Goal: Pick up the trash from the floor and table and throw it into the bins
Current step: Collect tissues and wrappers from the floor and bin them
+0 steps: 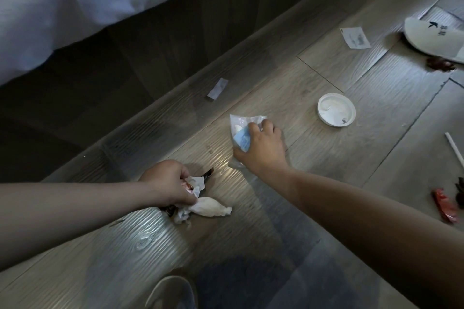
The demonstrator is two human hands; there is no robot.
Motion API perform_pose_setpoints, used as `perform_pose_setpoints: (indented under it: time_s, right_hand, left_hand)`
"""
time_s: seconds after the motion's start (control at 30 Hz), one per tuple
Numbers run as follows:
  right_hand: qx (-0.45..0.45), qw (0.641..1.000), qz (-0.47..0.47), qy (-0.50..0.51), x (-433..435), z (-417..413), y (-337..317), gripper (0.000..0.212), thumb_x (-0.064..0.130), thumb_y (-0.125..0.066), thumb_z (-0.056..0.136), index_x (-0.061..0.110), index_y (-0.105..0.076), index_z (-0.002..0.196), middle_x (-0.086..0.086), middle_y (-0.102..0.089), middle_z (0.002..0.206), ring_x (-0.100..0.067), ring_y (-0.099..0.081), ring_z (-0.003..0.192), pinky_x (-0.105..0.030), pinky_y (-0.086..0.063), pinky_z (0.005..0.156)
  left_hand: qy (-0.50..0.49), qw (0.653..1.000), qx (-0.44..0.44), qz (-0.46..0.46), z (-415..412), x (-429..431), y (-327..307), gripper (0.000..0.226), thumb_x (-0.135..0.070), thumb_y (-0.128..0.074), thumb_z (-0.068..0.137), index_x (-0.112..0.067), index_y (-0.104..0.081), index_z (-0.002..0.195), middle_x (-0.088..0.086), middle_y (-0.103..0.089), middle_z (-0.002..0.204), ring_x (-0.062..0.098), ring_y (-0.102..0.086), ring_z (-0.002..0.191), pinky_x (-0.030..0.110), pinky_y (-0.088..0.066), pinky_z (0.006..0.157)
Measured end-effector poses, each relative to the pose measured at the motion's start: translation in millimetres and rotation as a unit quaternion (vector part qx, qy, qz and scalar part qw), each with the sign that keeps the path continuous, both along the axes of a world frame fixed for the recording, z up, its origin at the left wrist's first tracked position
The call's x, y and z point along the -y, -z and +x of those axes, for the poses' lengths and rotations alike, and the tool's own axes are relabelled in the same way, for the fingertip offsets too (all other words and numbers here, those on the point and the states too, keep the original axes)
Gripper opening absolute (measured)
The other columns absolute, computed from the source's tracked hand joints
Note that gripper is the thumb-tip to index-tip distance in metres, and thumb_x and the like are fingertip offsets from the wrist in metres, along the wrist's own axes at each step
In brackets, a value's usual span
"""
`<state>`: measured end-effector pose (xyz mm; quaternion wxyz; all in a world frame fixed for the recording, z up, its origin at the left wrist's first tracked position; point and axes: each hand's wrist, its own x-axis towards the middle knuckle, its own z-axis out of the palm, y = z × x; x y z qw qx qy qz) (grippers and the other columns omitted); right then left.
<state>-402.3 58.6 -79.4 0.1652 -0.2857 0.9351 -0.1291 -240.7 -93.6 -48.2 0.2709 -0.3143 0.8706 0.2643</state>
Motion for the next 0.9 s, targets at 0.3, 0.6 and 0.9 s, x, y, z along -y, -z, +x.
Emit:
perform_pose_setpoints:
  time_s: [0.3, 0.6, 0.9]
  right_hand:
    - [0.12, 0.981, -0.129, 0.076, -39, -26, -25, 0.052, 0.027, -0.071, 0.076, 0.016, -0.054, 0.123, -0.006, -0.053, 0.113, -0.022, -0.055, 0.098, -0.028, -0.04, 0.078]
    - [0.148, 0.961, -0.177, 0.152, -114, -50, -92, 0.039, 0.029, -0.074, 0.072, 0.028, -0.055, 0.106, 0.004, -0.059, 0.1, -0.009, -0.058, 0.084, -0.028, -0.05, 0.069]
    - [0.15, 0.891, -0.256, 0.345, -185, -86, -237, 0.021, 0.011, -0.069, 0.076, 0.027, -0.058, 0.085, 0.001, -0.065, 0.086, -0.014, -0.062, 0.078, -0.024, -0.048, 0.062]
  left_hand:
    - [-0.03, 0.999, -0.023, 0.039, -20, -12, -9, 0.032, -0.04, -0.084, 0.052, -0.019, -0.072, 0.072, -0.005, -0.07, 0.073, 0.01, -0.065, 0.073, 0.031, -0.054, 0.067]
    - [-0.115, 0.987, -0.086, 0.077, -90, -39, -42, 0.024, -0.032, -0.088, 0.059, -0.019, -0.069, 0.067, -0.005, -0.068, 0.067, 0.014, -0.064, 0.068, 0.028, -0.049, 0.063]
    - [-0.204, 0.957, -0.173, 0.111, -181, -77, -172, 0.031, -0.029, -0.089, 0.059, -0.006, -0.071, 0.072, 0.004, -0.064, 0.065, 0.019, -0.059, 0.063, 0.028, -0.041, 0.058]
